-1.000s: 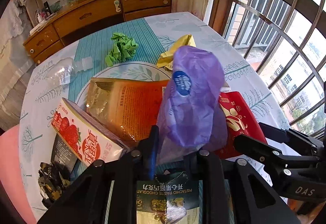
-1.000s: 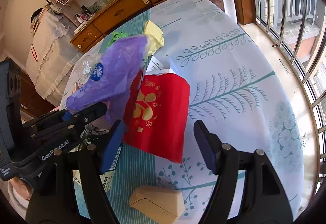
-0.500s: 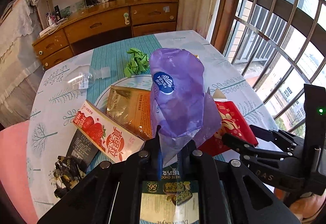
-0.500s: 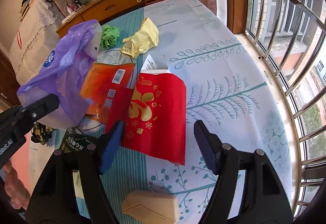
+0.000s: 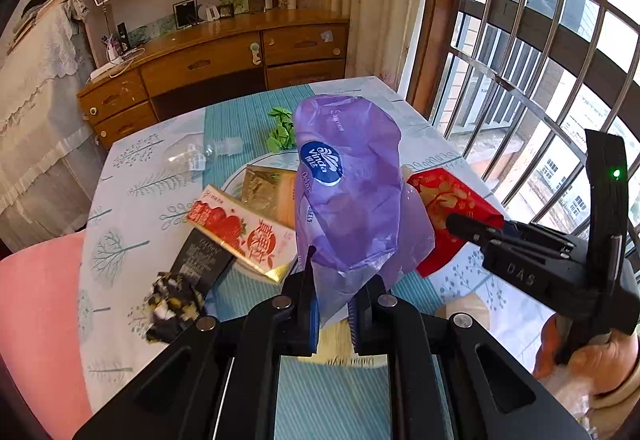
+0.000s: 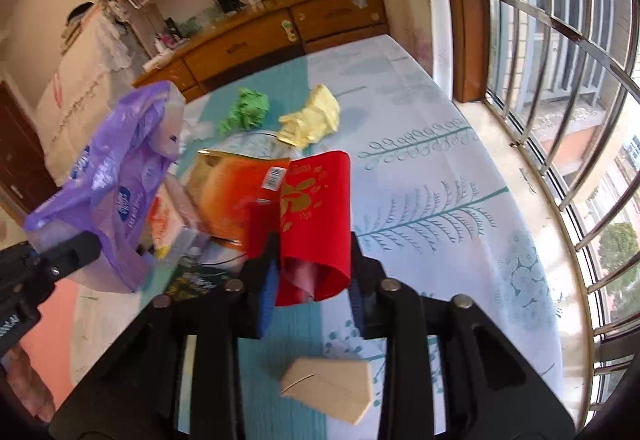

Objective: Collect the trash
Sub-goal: 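Grasp the purple plastic bag with the left gripper while the right gripper grasps the red packet, then carry the purple bag and red packet in both grippers over the bin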

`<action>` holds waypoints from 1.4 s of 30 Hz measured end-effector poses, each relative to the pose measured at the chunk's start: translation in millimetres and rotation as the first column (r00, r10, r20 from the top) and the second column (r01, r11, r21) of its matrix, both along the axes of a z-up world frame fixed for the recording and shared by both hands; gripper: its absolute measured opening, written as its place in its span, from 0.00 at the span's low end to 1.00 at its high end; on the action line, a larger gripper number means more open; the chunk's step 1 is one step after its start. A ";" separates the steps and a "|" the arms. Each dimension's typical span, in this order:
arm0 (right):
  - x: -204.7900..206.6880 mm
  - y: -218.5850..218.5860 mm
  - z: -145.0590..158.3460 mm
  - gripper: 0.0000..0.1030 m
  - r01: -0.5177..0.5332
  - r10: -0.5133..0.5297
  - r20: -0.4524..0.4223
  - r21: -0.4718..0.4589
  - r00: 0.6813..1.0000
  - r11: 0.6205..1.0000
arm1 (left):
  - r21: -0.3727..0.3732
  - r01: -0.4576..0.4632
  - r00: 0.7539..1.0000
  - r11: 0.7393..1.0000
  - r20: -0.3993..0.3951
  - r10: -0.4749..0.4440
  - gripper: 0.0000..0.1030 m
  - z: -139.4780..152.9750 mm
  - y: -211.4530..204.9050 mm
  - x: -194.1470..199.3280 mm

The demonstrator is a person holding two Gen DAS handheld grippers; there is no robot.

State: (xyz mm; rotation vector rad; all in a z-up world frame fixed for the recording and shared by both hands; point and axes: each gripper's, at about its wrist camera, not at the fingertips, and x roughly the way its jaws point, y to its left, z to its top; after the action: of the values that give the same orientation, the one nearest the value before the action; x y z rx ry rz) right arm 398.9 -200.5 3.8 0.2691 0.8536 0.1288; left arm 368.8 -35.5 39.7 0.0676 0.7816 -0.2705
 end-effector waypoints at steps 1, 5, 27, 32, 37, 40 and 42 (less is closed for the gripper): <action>-6.5 2.4 6.9 0.18 -0.013 0.013 0.012 0.006 1.000 1.000 | 0.001 -0.002 1.000 1.000 0.007 0.002 0.11 4.1 3.6 -8.4; -39.1 13.4 35.2 0.17 -0.056 0.054 0.063 0.027 0.997 0.998 | 0.001 -0.008 0.999 1.000 0.037 0.008 0.11 21.4 17.1 -45.9; -326.9 47.2 97.3 0.16 -0.322 0.306 0.115 0.164 0.945 0.932 | 0.009 0.076 0.996 0.997 0.046 -0.076 0.11 9.8 65.9 -342.7; -367.8 52.2 62.6 0.16 -0.328 0.325 0.046 0.153 0.945 0.932 | -0.012 0.129 0.991 0.992 -0.019 -0.129 0.11 -38.9 59.3 -388.2; -379.1 52.6 5.4 0.16 -0.302 0.316 -0.073 0.158 0.946 0.940 | -0.024 0.165 0.977 0.986 -0.131 -0.167 0.11 -101.0 52.2 -407.0; -375.4 53.8 -34.2 0.16 -0.282 0.306 -0.155 0.161 0.939 0.946 | -0.017 0.182 0.961 0.983 -0.210 -0.182 0.11 -139.3 45.5 -411.2; -369.6 56.3 -61.7 0.16 -0.271 0.298 -0.212 0.145 0.931 0.952 | -0.007 0.195 0.945 0.981 -0.268 -0.189 0.11 -167.3 40.5 -412.8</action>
State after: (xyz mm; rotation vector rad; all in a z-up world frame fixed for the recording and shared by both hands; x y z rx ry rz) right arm 29.4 -144.2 -57.9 0.2688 1.1174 0.4257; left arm -44.0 5.1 -127.6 0.1281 1.0490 -0.4641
